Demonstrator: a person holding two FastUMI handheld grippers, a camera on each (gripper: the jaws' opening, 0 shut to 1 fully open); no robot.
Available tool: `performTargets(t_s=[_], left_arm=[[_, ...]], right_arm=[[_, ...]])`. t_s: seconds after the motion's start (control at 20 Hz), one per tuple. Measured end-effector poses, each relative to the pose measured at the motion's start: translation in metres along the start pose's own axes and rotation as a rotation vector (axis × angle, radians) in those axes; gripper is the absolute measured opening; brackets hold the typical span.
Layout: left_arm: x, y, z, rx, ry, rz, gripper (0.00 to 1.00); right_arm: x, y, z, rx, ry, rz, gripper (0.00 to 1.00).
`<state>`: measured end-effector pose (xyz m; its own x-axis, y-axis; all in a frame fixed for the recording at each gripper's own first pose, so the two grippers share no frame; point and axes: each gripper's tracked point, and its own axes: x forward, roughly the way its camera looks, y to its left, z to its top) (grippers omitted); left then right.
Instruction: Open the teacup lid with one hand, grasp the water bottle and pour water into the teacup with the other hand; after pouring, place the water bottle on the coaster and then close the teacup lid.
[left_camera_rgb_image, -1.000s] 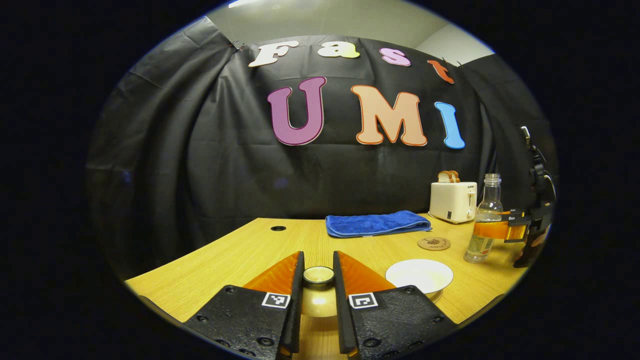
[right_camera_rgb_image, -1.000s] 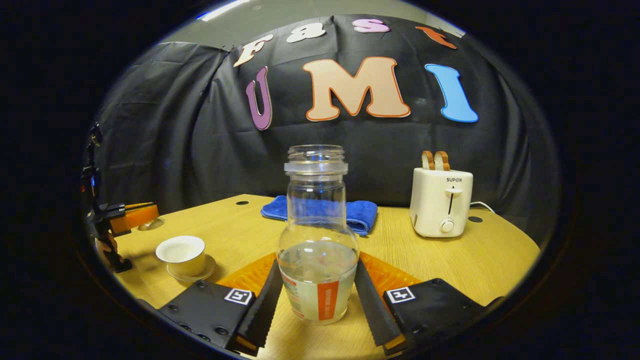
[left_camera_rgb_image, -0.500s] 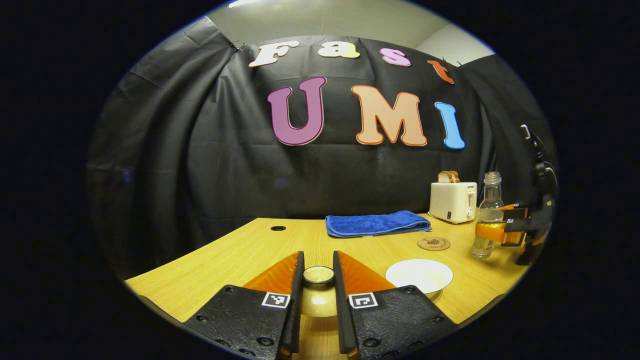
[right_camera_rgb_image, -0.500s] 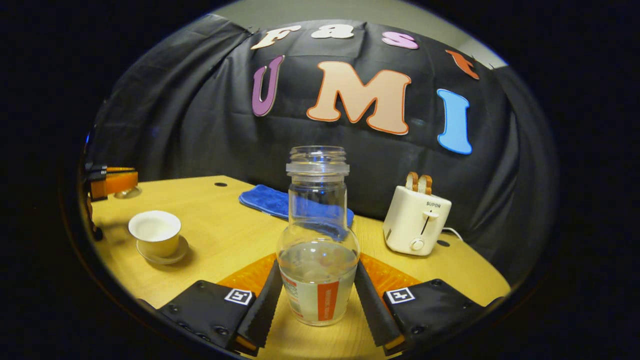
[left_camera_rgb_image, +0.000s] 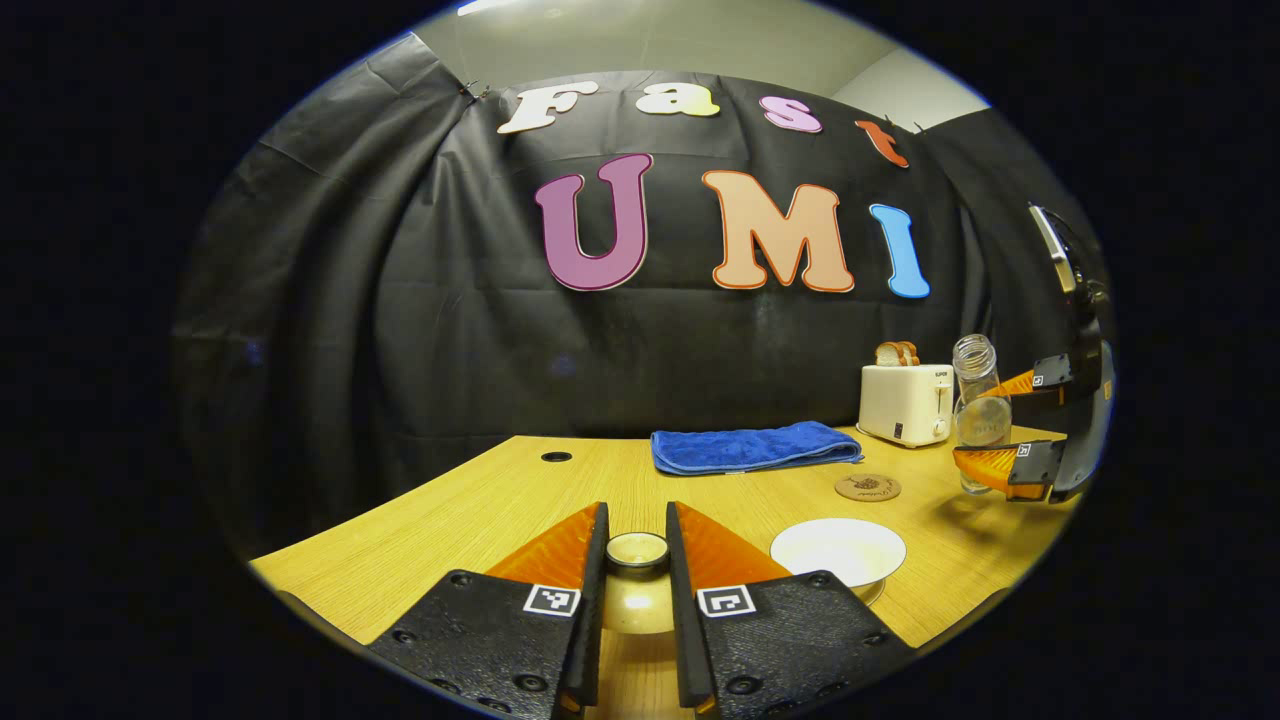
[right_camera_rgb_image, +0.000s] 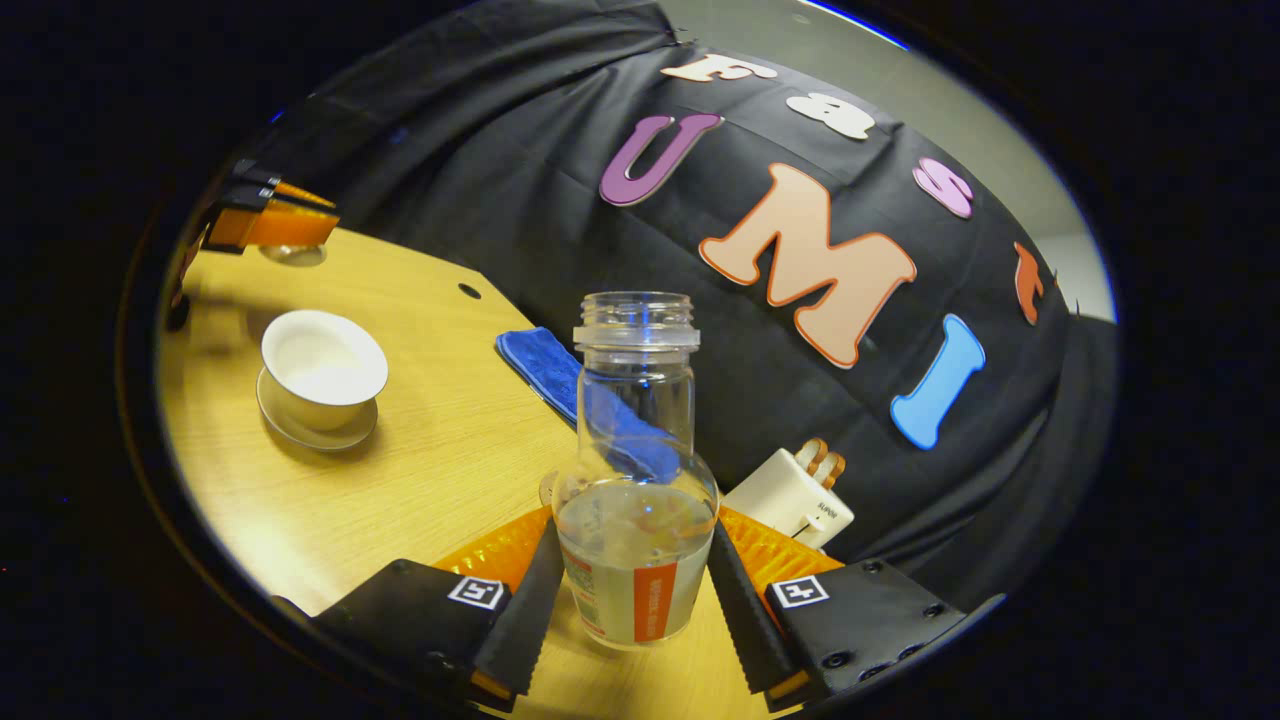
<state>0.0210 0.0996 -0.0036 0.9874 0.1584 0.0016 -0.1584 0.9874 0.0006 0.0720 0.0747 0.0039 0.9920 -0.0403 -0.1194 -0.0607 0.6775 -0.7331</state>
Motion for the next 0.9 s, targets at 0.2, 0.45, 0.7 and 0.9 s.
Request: performTargets(t_s=[0.2, 0.45, 0.7, 0.9], left_arm=[[-0.001, 0.0, 0.0, -0.001, 0.0, 0.0, 0.28], [-0.001, 0.002, -0.001, 0.0, 0.0, 0.01, 0.28], [-0.001, 0.003, 0.0, -0.001, 0.001, 0.017, 0.28], [0.0, 0.003, 0.0, -0.002, 0.001, 0.017, 0.27]], right_arm=[[0.004, 0.012, 0.006, -0.133, -0.005, 0.015, 0.82], [0.009, 0.023, 0.017, -0.275, -0.023, 0.022, 0.8], [0.009, 0.04, 0.017, -0.472, -0.047, 0.036, 0.81], [0.011, 0.057, 0.017, -0.56, -0.061, 0.067, 0.79]])
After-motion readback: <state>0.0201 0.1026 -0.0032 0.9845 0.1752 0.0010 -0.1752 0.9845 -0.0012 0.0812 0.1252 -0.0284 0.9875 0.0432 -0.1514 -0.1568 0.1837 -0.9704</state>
